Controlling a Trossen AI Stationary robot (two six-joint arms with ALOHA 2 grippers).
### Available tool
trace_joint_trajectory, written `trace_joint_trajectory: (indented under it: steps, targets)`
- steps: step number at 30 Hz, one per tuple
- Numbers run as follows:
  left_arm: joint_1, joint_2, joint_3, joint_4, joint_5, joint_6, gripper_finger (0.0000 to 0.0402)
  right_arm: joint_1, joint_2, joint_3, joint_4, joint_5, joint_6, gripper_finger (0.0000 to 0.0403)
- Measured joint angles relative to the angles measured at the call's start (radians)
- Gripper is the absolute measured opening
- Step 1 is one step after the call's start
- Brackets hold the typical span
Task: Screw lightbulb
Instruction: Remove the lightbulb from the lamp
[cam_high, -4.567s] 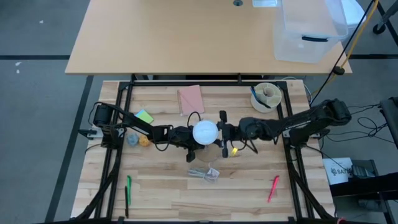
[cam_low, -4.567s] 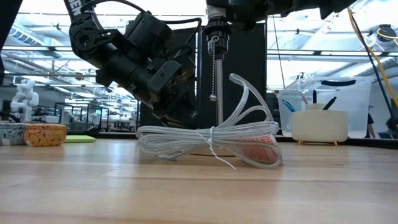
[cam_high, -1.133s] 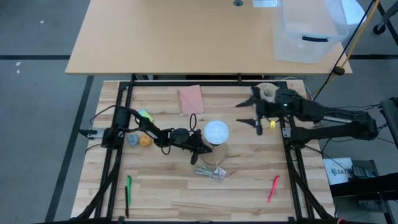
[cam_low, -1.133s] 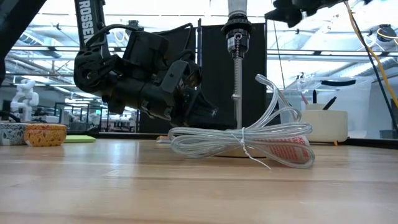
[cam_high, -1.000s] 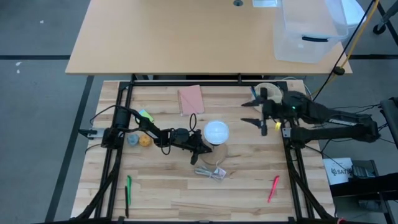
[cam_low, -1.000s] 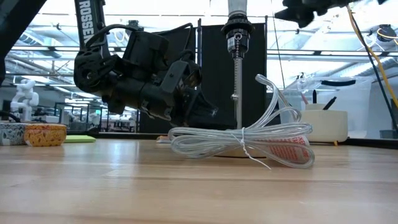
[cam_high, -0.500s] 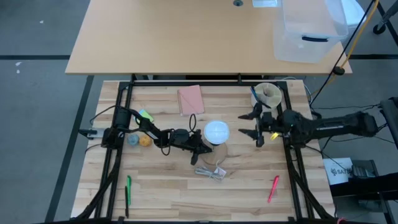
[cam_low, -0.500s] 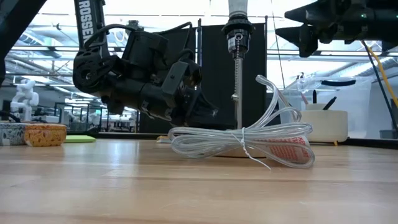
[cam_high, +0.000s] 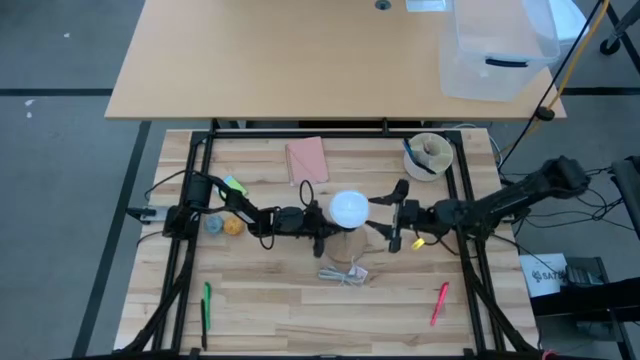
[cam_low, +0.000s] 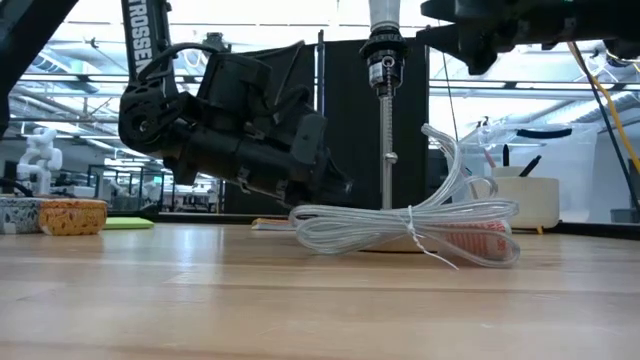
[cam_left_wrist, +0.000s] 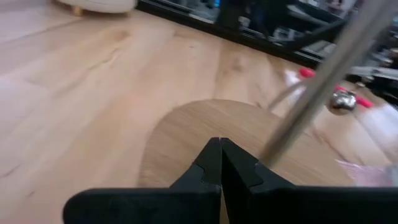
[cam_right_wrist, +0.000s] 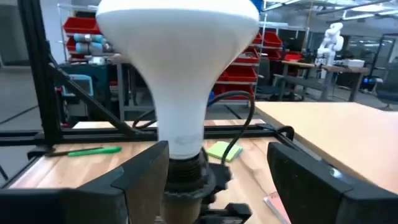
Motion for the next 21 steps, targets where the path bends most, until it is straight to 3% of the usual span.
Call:
trace_joint_trajectory:
  steps: [12,16,21]
  targets:
    - [-0.001,0.001,0.000,-0.001,-0.065,-0.012,0.0000,0.140,0.195,0.000,0.297,0.253,0.007,0.0265]
    - [-0.002,0.002,0.000,-0.001,-0.071,-0.012,0.0000,0.146,0.264,0.006,0.392,0.263,0.000,0.0265]
    - [-0.002,0.002,0.000,-0.001,-0.071,-0.012,0.0000,0.146,0.335,0.091,0.373,0.261,-0.035,0.0265]
